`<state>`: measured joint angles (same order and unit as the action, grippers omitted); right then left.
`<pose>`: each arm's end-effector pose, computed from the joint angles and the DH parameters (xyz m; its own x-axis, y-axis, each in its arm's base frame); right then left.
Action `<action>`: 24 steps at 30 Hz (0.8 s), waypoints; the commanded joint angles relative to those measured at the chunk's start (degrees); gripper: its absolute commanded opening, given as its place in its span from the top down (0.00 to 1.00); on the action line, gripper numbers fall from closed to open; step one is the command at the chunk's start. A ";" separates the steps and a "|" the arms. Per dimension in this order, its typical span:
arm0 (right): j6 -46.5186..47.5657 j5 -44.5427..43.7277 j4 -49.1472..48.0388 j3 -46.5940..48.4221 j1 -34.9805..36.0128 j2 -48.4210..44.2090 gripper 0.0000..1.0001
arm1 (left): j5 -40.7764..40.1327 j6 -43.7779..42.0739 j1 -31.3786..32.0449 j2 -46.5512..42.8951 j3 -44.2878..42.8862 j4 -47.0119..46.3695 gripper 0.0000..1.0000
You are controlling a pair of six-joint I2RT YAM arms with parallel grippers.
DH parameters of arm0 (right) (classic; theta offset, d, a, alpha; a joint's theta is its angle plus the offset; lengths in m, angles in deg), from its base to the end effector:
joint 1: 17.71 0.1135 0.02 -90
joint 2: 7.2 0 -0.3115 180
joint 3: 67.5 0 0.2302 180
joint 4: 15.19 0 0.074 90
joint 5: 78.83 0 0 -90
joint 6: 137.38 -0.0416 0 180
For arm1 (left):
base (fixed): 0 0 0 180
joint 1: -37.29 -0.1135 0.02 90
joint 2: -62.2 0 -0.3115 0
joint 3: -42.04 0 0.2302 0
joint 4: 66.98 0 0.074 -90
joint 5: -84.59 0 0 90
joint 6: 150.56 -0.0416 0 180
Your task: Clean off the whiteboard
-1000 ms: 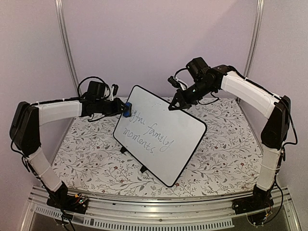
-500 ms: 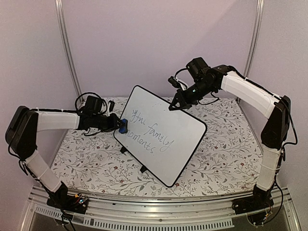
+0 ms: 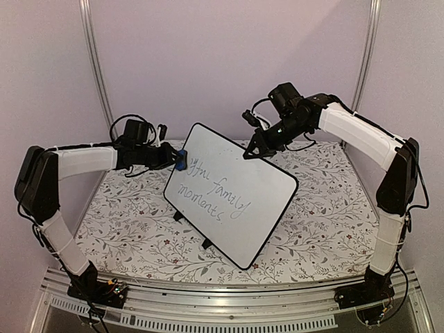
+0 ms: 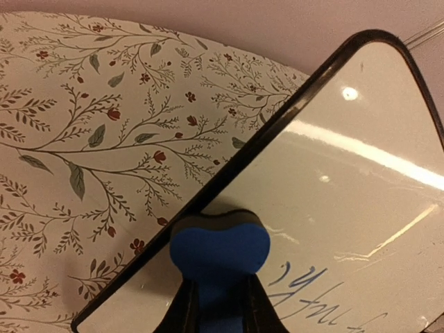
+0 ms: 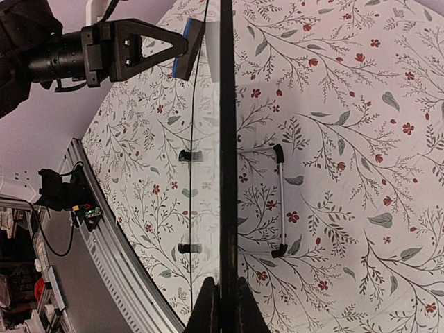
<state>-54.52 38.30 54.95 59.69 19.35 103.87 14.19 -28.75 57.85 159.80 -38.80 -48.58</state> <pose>0.3224 0.2673 0.3782 -0.7340 -0.4157 -0.5371 -0.6641 0.6051 0.4392 0.3454 -0.1445 0.2907 -0.7679 -0.2423 -0.5929 0.2152 0.7743 -0.5951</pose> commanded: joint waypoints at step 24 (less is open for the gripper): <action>5.63 -3.30 2.85 -0.93 1.78 0.54 1.00 | 1.39 0.32 0.97 0.08 2.40 0.96 1.00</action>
<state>-54.56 38.20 55.10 59.69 19.35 103.87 14.95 -26.67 57.67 157.55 -30.61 -48.80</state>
